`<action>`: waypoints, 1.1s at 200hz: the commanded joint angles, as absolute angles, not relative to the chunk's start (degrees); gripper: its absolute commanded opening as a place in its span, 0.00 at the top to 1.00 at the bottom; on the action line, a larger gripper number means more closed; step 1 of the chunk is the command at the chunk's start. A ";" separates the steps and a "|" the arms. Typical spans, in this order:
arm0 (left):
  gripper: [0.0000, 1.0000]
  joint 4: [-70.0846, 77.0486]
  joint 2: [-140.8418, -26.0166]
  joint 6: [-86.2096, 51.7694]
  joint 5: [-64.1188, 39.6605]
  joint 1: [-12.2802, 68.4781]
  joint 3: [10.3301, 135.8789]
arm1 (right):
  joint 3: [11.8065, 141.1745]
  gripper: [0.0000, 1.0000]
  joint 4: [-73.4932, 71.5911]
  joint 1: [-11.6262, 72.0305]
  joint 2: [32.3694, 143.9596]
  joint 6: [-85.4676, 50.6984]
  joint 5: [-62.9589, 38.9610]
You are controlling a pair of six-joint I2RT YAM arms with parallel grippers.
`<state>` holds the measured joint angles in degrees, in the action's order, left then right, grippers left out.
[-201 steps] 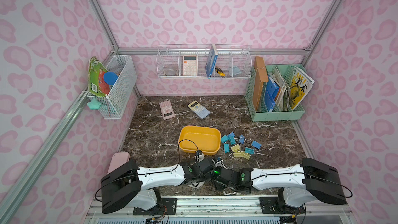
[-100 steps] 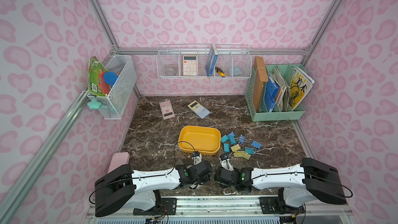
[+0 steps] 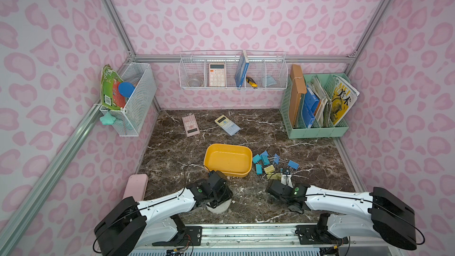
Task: Put the binder clips in the storage box
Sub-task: Move the distractor to the center of the board.
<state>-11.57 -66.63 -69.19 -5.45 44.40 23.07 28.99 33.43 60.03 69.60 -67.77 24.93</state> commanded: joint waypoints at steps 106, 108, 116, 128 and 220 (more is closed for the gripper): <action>0.48 -45.23 -46.56 -59.86 20.04 19.87 26.75 | 20.61 0.26 32.43 37.08 44.57 -62.55 26.71; 0.48 -44.66 -46.97 -59.35 19.56 19.10 26.79 | 20.75 0.26 32.41 36.98 44.56 -62.51 26.91; 0.48 -42.63 -48.51 -57.45 17.86 16.38 27.12 | 21.45 0.26 32.81 36.77 44.45 -62.42 28.11; 0.49 -40.26 -50.27 -54.37 17.01 13.81 28.04 | 22.38 0.25 32.45 36.27 44.47 -60.89 29.21; 0.27 -31.49 -59.56 -39.86 2.39 10.36 43.89 | 28.63 0.29 33.74 54.02 45.28 -65.02 26.42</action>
<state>-34.41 -58.22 -45.01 9.21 9.93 41.74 27.09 33.17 46.11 42.98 -60.03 26.41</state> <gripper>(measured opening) 0.729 0.722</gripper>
